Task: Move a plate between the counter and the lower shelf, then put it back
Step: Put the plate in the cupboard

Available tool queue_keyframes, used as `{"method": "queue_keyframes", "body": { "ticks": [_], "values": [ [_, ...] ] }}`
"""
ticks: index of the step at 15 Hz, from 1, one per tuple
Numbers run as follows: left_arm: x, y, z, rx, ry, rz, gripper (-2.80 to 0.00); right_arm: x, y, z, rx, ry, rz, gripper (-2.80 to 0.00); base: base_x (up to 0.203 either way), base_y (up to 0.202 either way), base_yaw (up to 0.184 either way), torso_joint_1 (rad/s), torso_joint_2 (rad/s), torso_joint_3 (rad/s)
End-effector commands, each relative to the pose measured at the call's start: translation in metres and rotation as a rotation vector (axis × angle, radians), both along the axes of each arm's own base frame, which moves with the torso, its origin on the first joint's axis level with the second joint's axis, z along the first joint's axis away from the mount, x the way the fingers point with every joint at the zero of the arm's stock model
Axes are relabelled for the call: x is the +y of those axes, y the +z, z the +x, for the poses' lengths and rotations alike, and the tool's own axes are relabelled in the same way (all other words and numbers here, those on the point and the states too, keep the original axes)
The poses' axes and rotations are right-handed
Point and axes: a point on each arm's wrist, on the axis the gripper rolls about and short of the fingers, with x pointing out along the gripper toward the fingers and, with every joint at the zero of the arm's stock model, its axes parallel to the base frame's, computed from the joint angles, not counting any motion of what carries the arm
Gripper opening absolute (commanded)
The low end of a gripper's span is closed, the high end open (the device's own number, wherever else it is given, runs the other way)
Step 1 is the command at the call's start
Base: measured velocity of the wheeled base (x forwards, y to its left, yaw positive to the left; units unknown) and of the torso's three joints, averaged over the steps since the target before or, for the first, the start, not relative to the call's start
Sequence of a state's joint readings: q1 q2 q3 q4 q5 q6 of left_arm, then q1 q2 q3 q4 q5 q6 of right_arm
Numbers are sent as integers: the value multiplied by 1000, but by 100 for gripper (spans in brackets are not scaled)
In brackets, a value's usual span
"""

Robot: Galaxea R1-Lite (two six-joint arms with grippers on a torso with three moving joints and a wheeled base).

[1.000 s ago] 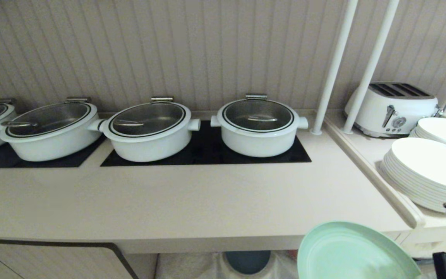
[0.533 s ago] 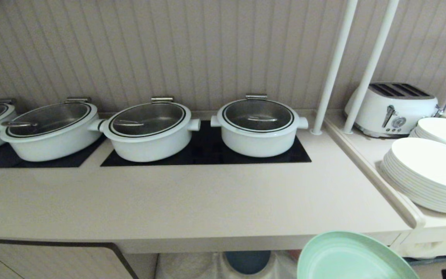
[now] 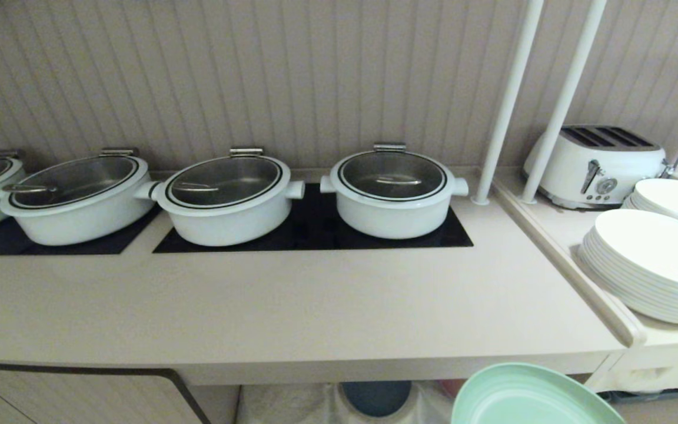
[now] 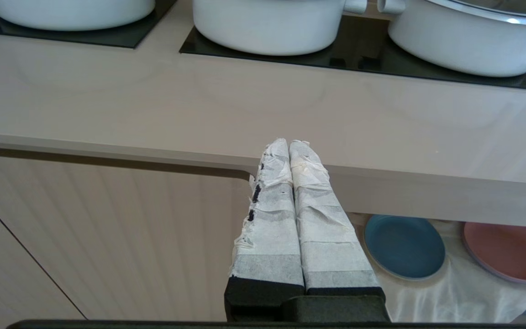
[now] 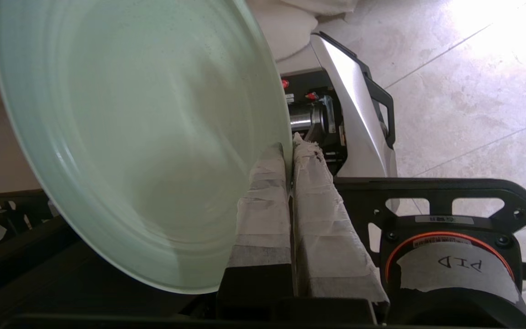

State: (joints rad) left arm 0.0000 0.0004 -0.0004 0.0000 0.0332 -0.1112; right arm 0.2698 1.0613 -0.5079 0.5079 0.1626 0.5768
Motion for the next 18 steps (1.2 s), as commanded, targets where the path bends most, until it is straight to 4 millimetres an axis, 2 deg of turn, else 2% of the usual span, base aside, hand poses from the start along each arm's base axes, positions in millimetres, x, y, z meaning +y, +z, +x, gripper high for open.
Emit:
{"method": "queue_keyframes", "body": {
  "ticks": [1,18],
  "values": [
    [0,0,0,-1,1,-1,-280,0,-2,-2,12,-2,0,-280,0,0,0,0,0,0],
    [0,0,0,0,1,-1,-280,0,-3,-8,8,-8,-13,-280,0,0,0,0,0,0]
  ]
}}
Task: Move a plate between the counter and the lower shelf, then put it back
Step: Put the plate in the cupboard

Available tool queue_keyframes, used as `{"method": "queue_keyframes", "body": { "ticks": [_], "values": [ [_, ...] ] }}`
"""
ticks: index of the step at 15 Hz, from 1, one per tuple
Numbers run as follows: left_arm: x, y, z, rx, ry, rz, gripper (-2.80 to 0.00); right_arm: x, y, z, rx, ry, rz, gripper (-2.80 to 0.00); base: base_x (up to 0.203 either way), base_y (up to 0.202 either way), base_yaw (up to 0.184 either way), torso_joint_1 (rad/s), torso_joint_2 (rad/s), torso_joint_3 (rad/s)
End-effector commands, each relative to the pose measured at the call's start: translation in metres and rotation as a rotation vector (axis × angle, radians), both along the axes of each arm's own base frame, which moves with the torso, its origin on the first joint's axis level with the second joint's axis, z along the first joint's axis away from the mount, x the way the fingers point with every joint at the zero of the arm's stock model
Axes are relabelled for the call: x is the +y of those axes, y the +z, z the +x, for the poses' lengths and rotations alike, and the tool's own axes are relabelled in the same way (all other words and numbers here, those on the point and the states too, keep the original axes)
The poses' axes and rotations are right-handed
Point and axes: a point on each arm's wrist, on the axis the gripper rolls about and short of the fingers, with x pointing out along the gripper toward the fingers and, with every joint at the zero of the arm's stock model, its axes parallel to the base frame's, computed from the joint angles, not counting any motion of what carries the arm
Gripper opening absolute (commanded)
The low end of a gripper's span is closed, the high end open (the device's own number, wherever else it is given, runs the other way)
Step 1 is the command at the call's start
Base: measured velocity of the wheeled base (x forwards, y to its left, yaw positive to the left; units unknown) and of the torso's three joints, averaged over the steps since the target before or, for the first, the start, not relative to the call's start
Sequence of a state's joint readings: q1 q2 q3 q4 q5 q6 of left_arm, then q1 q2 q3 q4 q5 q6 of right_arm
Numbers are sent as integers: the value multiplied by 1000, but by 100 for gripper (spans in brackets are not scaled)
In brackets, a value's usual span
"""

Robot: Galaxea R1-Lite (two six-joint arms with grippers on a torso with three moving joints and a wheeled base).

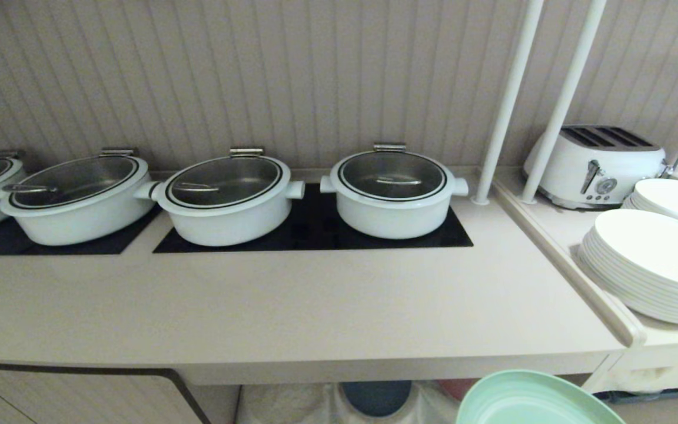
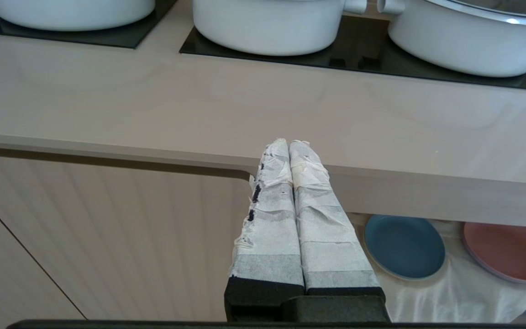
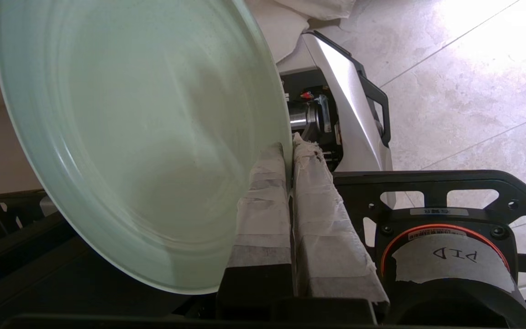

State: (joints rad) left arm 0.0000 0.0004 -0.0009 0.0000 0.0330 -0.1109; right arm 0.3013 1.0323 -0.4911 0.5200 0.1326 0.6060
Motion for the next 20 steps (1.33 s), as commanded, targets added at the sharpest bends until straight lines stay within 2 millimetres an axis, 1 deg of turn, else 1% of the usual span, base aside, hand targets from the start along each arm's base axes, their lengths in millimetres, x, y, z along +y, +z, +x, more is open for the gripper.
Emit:
{"method": "queue_keyframes", "body": {
  "ticks": [1,20],
  "values": [
    [0,0,0,-1,1,-3,-280,0,-1,0,9,2,0,-280,0,0,0,0,0,0],
    [0,0,0,0,1,-1,-280,1,0,0,15,-24,11,-280,0,0,0,0,0,0]
  ]
}}
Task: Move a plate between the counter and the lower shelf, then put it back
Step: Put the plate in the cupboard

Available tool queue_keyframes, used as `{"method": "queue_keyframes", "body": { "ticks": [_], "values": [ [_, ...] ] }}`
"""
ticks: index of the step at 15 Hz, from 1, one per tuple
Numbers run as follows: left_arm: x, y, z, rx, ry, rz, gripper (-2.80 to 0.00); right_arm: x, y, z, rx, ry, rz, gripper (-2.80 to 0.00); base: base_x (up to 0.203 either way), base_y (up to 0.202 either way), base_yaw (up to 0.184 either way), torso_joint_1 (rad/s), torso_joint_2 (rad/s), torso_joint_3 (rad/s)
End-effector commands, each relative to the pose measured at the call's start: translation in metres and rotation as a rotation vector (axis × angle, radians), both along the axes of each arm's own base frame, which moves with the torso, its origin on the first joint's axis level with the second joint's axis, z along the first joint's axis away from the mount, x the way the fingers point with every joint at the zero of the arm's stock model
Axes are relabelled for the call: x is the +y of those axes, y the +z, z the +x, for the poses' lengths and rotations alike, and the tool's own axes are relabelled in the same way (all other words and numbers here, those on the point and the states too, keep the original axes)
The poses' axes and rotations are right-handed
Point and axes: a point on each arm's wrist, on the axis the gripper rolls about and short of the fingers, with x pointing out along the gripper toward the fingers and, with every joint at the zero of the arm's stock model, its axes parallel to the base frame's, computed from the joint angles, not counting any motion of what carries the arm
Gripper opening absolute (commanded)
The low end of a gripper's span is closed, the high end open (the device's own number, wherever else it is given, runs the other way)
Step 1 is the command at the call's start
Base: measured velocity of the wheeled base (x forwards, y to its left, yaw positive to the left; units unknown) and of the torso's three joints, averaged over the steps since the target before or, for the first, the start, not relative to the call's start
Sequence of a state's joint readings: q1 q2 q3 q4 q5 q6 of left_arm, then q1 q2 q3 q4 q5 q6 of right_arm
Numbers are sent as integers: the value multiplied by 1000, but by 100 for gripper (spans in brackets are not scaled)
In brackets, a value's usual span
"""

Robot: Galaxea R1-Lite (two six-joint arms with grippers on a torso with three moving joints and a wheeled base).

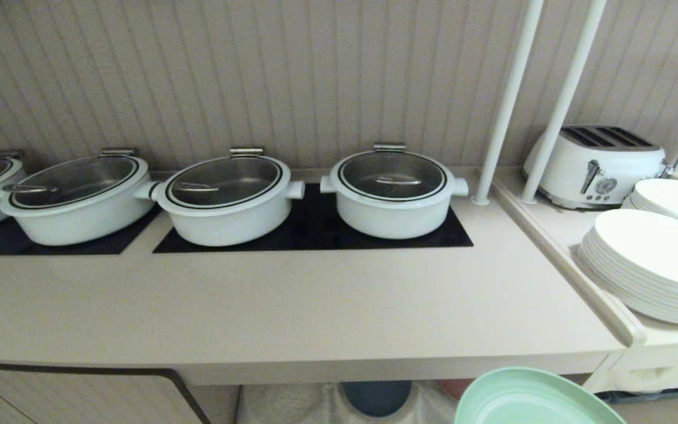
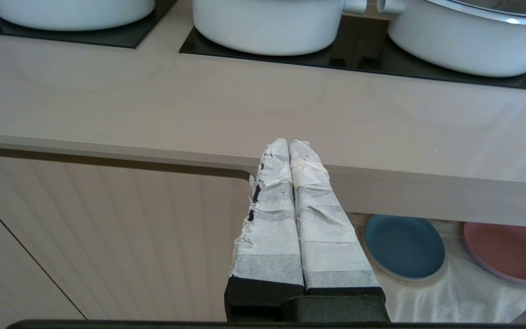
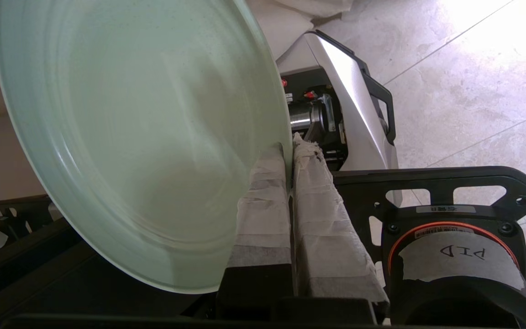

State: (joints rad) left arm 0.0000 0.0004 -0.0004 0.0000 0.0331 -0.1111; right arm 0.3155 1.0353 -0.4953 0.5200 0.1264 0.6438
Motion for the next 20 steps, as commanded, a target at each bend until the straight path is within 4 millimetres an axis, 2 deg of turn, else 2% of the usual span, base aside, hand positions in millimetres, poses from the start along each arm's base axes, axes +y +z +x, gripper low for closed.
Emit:
{"method": "queue_keyframes", "body": {
  "ticks": [1,20],
  "values": [
    [0,0,0,0,1,-1,-280,0,0,0,4,-1,1,-280,0,0,0,0,0,0],
    [0,0,0,0,1,-1,-280,1,-2,-1,12,3,6,-280,0,0,0,0,0,0]
  ]
}}
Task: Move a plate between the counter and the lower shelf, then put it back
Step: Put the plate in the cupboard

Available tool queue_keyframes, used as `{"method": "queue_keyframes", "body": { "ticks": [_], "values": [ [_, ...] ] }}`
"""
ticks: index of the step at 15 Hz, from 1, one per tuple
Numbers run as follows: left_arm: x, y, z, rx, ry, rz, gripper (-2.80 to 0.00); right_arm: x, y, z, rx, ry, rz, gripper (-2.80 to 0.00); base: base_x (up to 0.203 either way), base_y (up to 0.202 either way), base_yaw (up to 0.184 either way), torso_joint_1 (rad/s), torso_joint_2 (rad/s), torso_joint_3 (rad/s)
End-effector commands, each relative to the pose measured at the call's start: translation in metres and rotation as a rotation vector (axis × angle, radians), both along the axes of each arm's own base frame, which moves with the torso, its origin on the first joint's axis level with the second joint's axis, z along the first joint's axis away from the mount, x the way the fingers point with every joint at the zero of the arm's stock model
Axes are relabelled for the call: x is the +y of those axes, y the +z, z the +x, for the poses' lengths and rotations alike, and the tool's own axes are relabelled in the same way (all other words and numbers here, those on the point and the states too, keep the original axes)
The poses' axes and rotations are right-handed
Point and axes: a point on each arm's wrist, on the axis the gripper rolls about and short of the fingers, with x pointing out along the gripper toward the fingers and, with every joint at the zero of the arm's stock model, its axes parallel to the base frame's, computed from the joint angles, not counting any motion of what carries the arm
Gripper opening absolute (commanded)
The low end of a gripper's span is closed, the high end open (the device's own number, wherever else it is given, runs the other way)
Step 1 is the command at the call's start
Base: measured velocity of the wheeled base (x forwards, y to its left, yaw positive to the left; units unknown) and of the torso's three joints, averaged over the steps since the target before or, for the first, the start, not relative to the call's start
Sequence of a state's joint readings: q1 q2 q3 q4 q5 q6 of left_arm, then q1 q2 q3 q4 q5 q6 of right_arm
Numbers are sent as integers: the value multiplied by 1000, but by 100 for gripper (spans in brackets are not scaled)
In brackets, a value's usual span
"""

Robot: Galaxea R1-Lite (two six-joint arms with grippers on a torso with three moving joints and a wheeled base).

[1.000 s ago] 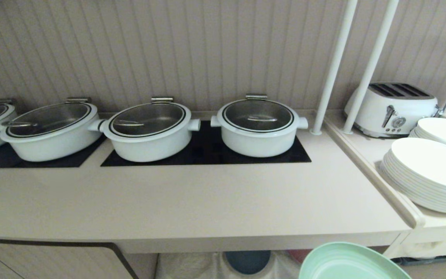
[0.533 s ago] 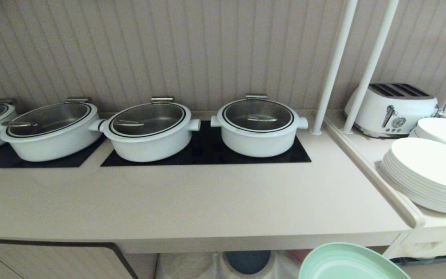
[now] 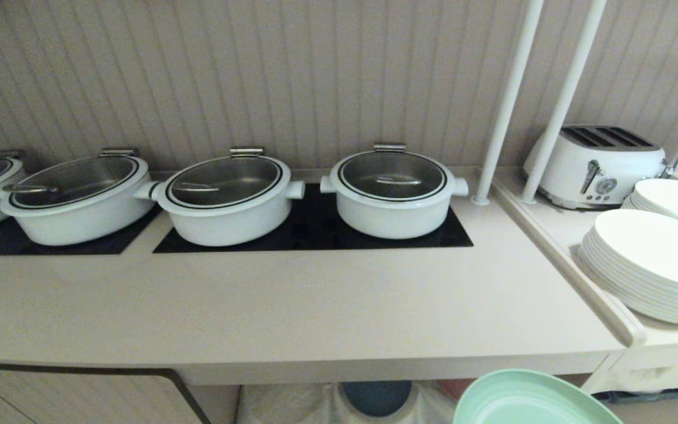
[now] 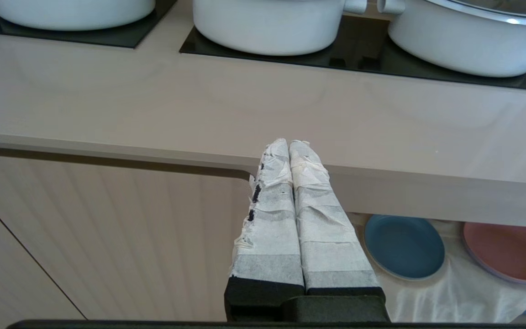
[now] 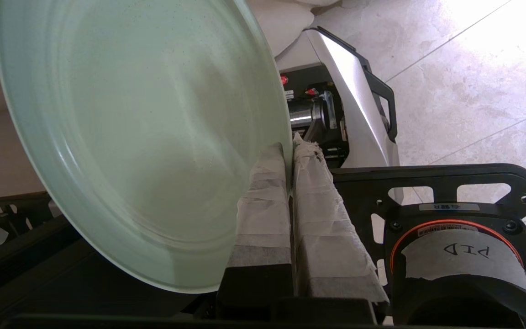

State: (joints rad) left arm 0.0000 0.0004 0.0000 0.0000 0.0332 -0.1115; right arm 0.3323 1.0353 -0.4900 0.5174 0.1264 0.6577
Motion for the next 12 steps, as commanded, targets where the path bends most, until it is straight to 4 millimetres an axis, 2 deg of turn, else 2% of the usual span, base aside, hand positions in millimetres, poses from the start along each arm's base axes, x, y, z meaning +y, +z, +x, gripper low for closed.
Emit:
{"method": "queue_keyframes", "body": {
  "ticks": [1,12],
  "values": [
    [0,0,0,0,1,0,-280,0,0,0,7,-2,0,-280,0,0,0,0,0,0],
    [0,0,0,-1,1,-2,-280,1,1,1,-1,-2,3,-280,0,0,0,0,0,0]
  ]
}}
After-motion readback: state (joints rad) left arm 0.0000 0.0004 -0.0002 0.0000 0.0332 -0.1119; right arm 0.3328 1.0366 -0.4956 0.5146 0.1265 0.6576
